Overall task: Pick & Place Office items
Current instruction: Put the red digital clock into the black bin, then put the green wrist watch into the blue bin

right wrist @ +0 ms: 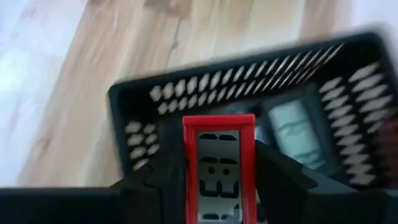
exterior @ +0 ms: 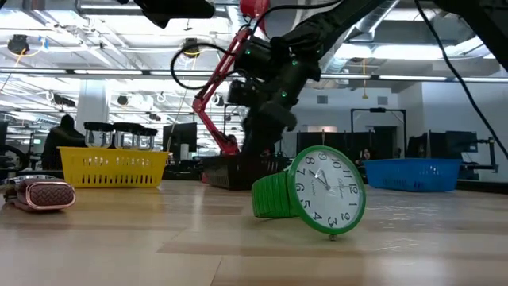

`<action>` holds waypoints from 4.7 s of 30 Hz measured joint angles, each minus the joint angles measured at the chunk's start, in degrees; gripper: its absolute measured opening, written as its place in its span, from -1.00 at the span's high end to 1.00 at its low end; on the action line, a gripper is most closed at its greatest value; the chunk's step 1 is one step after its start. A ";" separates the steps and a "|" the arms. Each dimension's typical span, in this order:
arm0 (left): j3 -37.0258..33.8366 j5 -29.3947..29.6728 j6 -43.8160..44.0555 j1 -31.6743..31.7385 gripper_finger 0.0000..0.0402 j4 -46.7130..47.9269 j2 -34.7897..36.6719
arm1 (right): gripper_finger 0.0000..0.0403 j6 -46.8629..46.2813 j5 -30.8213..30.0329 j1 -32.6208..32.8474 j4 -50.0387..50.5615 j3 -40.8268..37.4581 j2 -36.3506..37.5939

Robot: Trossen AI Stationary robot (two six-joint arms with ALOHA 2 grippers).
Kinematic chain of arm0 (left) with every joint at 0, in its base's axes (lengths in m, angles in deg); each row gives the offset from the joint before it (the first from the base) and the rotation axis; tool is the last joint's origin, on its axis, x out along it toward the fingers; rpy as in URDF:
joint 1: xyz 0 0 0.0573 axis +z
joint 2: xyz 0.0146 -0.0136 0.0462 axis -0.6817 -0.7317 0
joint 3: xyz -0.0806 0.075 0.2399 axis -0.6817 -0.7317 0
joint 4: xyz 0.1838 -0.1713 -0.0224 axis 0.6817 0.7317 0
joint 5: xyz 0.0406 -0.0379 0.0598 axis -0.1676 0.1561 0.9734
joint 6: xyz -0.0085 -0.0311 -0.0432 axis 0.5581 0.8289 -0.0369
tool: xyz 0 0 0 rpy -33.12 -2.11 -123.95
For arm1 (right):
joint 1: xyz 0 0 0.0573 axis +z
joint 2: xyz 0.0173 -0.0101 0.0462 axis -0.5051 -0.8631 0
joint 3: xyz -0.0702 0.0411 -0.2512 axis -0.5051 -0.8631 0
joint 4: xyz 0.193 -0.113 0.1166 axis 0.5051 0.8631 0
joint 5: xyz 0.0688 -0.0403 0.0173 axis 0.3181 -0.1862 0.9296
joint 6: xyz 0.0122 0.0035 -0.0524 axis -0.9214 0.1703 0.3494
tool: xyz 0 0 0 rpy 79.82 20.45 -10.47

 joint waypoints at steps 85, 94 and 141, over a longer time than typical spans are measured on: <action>0.00 0.15 10.97 -0.26 0.27 0.27 0.00 | 0.30 -27.58 -9.60 40.27 -10.92 -24.56 21.80; 0.00 0.13 10.92 -0.26 0.27 0.13 0.00 | 0.30 -23.63 -9.09 36.41 -18.37 -23.85 13.79; -0.02 0.13 10.35 0.37 0.27 -0.03 0.00 | -0.14 -3.12 4.53 32.37 -16.47 -23.21 16.39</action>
